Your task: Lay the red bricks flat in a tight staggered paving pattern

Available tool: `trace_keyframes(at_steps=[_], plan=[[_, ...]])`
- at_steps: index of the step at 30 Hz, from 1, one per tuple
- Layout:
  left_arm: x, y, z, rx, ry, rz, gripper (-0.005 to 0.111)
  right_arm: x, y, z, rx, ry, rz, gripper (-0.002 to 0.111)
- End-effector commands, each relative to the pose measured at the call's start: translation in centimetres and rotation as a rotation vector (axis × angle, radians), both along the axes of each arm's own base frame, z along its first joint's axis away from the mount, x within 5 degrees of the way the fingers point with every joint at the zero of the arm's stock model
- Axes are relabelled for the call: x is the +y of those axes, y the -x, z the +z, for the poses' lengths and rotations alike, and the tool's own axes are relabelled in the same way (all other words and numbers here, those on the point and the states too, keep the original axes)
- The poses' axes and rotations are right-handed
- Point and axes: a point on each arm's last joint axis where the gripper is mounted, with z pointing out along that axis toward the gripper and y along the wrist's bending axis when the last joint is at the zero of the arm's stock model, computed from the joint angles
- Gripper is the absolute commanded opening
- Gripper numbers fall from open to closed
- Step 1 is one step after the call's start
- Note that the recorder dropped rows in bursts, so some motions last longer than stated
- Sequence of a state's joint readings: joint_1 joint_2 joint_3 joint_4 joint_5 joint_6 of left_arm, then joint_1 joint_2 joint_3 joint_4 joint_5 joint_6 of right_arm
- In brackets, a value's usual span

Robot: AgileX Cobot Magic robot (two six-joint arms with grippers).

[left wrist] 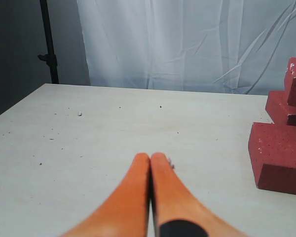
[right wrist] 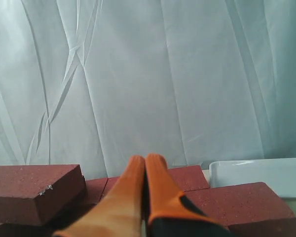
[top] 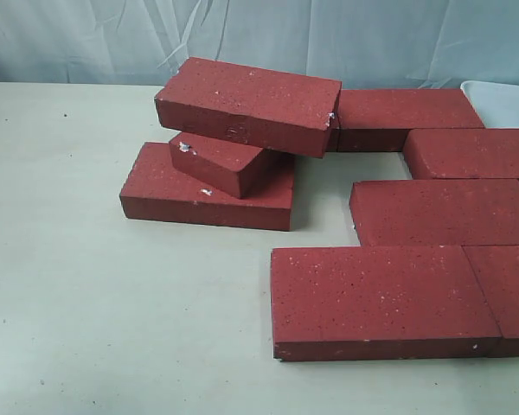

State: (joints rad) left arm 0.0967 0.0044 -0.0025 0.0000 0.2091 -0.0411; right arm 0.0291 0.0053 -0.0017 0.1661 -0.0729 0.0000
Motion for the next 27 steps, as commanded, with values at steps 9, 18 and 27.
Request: trace_keyframes(at_steps=[9,18,27], plan=[[0.0,0.0,0.0,-0.009,0.001,0.000,0.000,-0.1,0.3,1.8,-0.078,-0.004,-0.013,-0.001],[0.0,0.0,0.0,-0.009,0.001,0.000,0.000,0.0,-2.8,5.3,0.082,0.001,-0.006,-0.001],[0.0,0.0,0.0,-0.008,0.001,0.000,0.000,0.2,-9.0,6.5,0.340,0.007,0.002,-0.001]])
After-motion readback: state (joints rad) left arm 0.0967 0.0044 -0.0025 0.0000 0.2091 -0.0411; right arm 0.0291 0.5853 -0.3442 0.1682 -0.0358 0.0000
